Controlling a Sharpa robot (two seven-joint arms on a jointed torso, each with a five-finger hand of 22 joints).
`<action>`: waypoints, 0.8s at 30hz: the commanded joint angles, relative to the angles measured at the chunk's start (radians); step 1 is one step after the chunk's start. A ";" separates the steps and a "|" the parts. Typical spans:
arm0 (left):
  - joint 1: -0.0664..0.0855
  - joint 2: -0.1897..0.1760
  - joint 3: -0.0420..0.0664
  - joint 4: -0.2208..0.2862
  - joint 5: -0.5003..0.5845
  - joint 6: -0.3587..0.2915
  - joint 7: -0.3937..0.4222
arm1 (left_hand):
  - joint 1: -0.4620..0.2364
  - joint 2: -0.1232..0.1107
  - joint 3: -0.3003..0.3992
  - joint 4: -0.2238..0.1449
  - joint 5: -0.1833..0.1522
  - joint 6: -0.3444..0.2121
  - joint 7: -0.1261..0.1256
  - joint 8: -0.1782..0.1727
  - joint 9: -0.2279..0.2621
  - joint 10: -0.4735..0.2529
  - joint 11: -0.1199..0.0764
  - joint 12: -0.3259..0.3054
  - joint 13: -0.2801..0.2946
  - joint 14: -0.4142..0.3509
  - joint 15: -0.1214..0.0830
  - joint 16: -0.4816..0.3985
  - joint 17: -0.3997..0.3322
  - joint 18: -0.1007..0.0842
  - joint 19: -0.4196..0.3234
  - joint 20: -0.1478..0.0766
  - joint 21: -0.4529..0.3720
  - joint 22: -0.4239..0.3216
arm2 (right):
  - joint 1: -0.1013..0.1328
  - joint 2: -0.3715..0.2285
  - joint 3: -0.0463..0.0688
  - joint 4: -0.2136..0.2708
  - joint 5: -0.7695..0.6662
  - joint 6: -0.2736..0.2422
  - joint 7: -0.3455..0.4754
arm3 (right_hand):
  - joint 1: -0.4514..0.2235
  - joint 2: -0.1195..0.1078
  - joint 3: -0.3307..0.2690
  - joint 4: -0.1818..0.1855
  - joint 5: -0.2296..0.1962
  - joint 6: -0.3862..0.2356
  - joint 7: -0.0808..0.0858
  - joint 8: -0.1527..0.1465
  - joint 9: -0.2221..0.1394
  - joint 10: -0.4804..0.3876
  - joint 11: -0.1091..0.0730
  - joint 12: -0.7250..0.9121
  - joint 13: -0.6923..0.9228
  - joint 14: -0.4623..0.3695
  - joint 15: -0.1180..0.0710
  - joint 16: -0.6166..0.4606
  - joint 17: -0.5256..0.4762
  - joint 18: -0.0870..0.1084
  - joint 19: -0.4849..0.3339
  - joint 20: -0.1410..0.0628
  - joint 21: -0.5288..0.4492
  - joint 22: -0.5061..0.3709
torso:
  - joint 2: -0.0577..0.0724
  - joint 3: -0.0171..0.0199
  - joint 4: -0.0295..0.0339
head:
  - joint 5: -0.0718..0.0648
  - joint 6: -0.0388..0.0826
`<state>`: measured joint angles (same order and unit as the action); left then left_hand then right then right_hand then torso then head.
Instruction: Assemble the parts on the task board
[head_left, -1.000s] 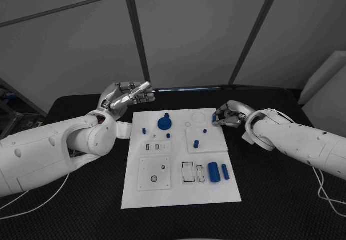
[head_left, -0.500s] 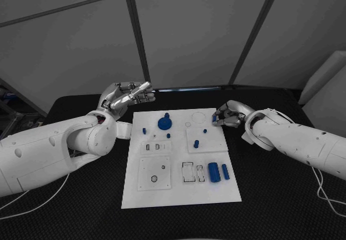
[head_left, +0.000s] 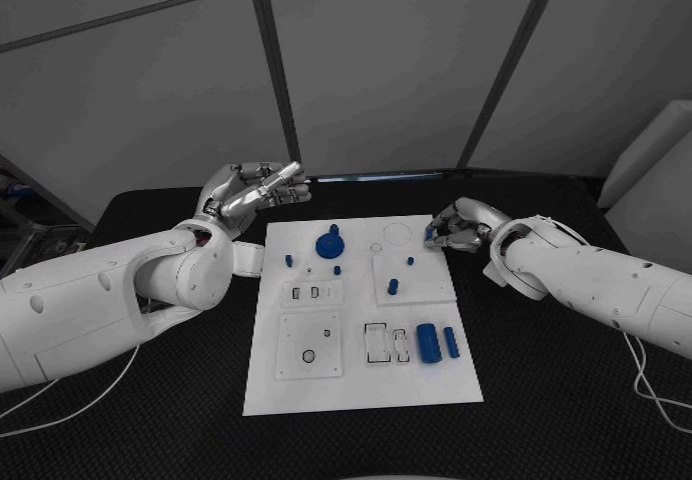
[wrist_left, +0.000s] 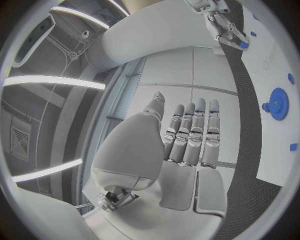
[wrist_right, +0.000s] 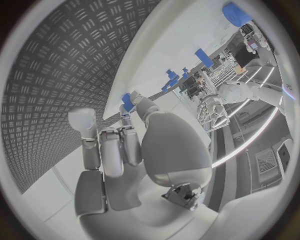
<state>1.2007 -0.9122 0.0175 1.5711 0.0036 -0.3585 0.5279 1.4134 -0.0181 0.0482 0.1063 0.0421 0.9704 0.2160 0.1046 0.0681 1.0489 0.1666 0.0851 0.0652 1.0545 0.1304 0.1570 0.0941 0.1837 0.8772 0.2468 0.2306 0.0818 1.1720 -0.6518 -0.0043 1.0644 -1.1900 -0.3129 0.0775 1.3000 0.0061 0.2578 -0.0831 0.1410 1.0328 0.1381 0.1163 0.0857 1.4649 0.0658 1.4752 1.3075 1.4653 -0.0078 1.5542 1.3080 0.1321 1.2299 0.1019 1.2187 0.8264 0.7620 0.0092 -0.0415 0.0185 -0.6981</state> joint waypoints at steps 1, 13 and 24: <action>0.001 0.001 0.001 0.001 -0.002 0.012 0.004 | 0.002 0.010 0.000 -0.008 0.005 0.008 0.002 -0.006 -0.002 0.003 0.003 -0.002 0.000 0.005 0.001 -0.007 -0.002 0.000 0.009 0.000 -0.006 -0.001 | 0.001 -0.001 0.001 0.009 -0.001 -0.031 0.002 | 0.002 0.015 0.006 -0.001 -0.005 0.009 0.002 0.005 0.003 0.017 -0.009 0.004 0.138 0.099 -0.006 0.006 0.235 -0.001 0.002 -0.008 0.005 0.003 | -0.001 0.0002 -0.0005 | 0.000 0.000; 0.001 -0.006 0.001 0.001 -0.002 0.011 0.003 | 0.003 0.011 0.000 -0.010 0.005 0.008 0.002 -0.007 -0.002 0.003 0.003 -0.003 0.000 0.005 0.001 -0.007 -0.002 0.000 0.009 0.000 -0.007 -0.001 | 0.003 -0.062 0.001 0.147 0.024 -0.054 -0.055 | 0.001 0.013 0.007 -0.001 -0.002 0.009 0.001 0.005 0.002 0.019 -0.009 0.006 0.142 0.099 -0.007 0.007 0.238 -0.002 0.003 -0.008 0.007 0.006 | -0.005 -0.0022 -0.0048 | 0.003 -0.001; 0.001 0.000 0.001 -0.018 -0.002 0.009 0.001 | 0.004 0.012 0.001 -0.011 0.005 0.008 0.002 -0.007 -0.002 0.003 0.003 -0.004 0.000 0.005 0.001 -0.008 -0.002 0.000 0.009 0.000 -0.007 -0.002 | 0.014 -0.074 0.002 0.371 -0.060 -0.063 -0.163 | 0.001 0.014 0.010 -0.002 0.000 0.012 0.000 0.006 0.003 0.021 -0.010 0.008 0.144 0.100 -0.008 0.008 0.241 -0.002 0.006 -0.009 0.009 0.010 | -0.011 -0.0066 -0.0066 | 0.024 -0.013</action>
<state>1.2007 -0.9150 0.0174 1.5541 0.0036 -0.3581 0.5264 1.4187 -0.0129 0.0481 0.1006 0.0421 0.9704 0.2161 0.1010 0.0681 1.0489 0.1666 0.0851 0.0653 1.0545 0.1304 0.1533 0.0934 0.1837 0.8772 0.2467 0.2267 0.0811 1.1844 -0.7297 -0.0024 1.4225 -1.1997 -0.3576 -0.0287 1.3004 0.0137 0.2608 -0.0851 0.1385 1.0361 0.1398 0.1158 0.0872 1.4685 0.0623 1.4791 1.3074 1.4669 -0.0093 1.5585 1.3078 0.1321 1.2335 0.0982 1.2224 0.8346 0.7524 0.0040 -0.0483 0.0375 -0.7088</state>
